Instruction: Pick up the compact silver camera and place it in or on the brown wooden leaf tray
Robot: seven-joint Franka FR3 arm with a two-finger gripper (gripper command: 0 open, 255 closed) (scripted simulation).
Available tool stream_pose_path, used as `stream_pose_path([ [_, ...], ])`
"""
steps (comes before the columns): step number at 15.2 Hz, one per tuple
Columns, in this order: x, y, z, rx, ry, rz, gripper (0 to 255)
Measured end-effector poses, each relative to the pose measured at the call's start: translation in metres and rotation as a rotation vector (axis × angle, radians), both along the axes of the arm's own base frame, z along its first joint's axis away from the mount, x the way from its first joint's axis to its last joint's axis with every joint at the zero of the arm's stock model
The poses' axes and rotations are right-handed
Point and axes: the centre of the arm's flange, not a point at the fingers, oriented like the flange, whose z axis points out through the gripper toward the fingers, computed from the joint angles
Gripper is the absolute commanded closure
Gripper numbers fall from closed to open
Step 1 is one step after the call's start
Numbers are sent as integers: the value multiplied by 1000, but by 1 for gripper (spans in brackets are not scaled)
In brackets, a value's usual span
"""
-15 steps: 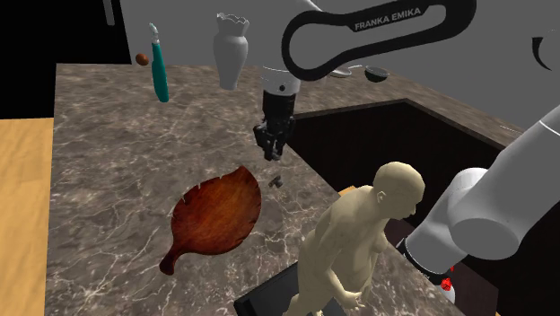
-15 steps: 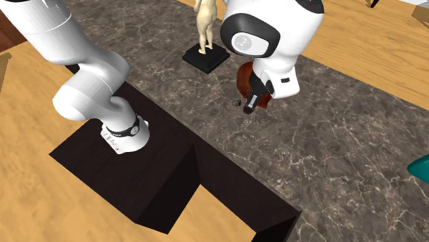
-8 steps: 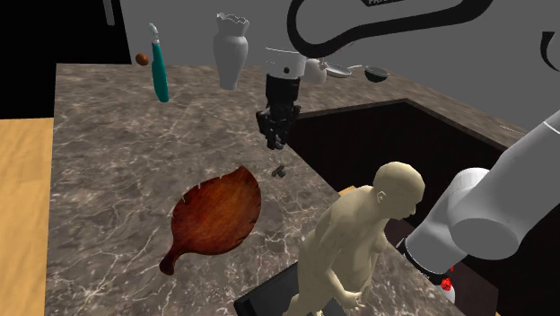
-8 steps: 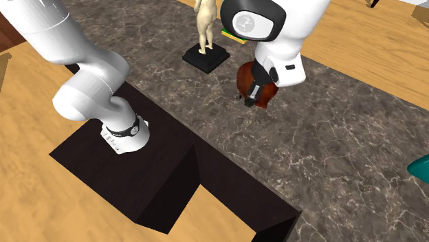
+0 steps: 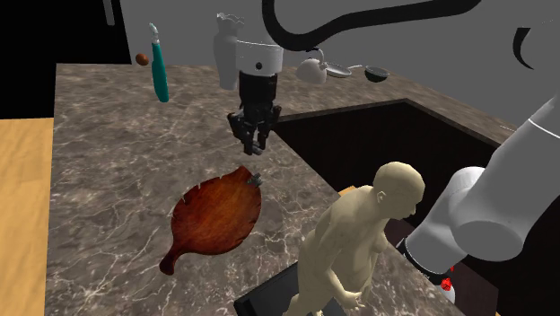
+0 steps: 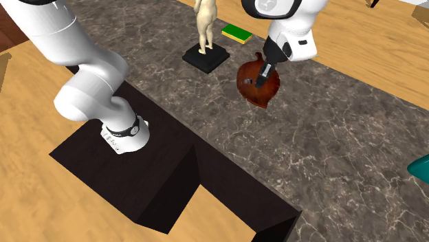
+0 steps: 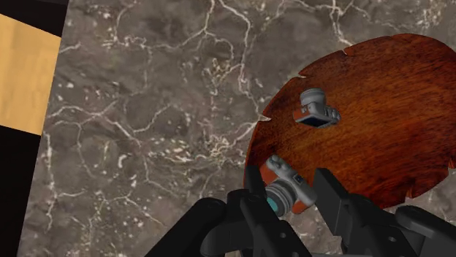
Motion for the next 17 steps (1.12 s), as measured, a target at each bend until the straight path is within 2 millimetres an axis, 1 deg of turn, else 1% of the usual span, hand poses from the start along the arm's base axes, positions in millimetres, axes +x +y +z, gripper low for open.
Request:
stream_pose_path([
  [2,0,28,-2,0,0,0,255],
  [3,-3,39,-3,0,1,0,255],
  [4,-4,55,0,0,1,1,255],
  [6,-6,81,2,0,0,1,255],
  [7,-3,94,1,1,0,1,255],
  [8,-6,106,1,0,0,0,255],
  [9,-7,113,-1,0,0,0,255],
  [11,-6,116,-9,0,1,-1,255],
  [14,-5,118,-24,1,0,-2,255],
  [17,-5,114,-34,4,-10,-8,255],
])
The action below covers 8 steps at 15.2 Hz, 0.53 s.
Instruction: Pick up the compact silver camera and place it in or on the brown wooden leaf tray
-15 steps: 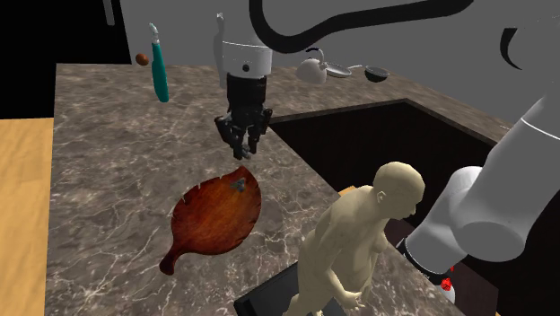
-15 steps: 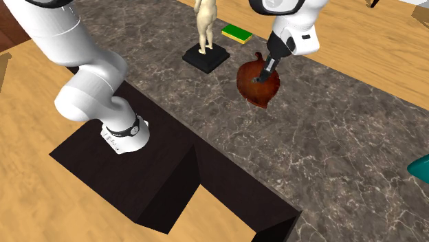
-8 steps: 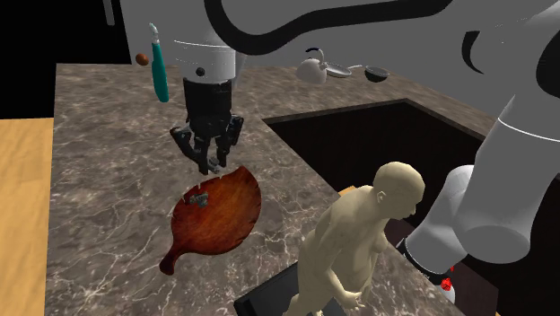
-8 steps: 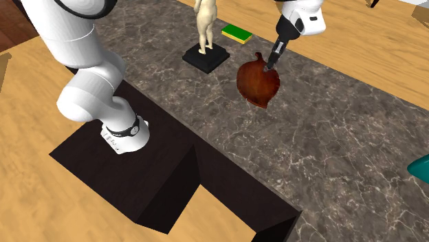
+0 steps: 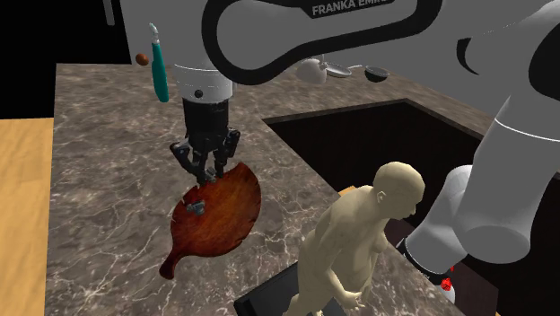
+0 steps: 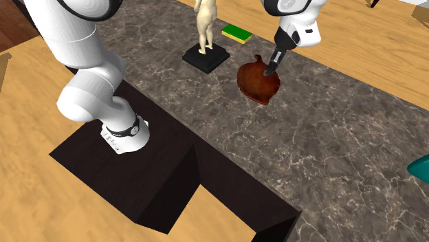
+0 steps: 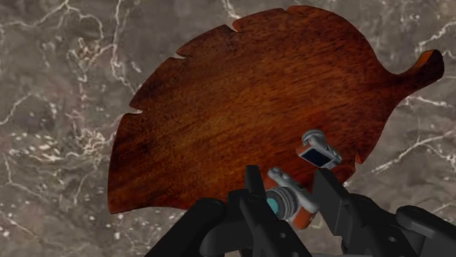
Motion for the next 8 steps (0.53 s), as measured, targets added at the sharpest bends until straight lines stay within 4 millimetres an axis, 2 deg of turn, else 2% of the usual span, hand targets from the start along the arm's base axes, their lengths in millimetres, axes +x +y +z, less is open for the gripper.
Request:
stream_pose_path([
  [6,3,2,-35,-2,5,2,255],
  [8,0,3,-39,-3,8,5,255],
])
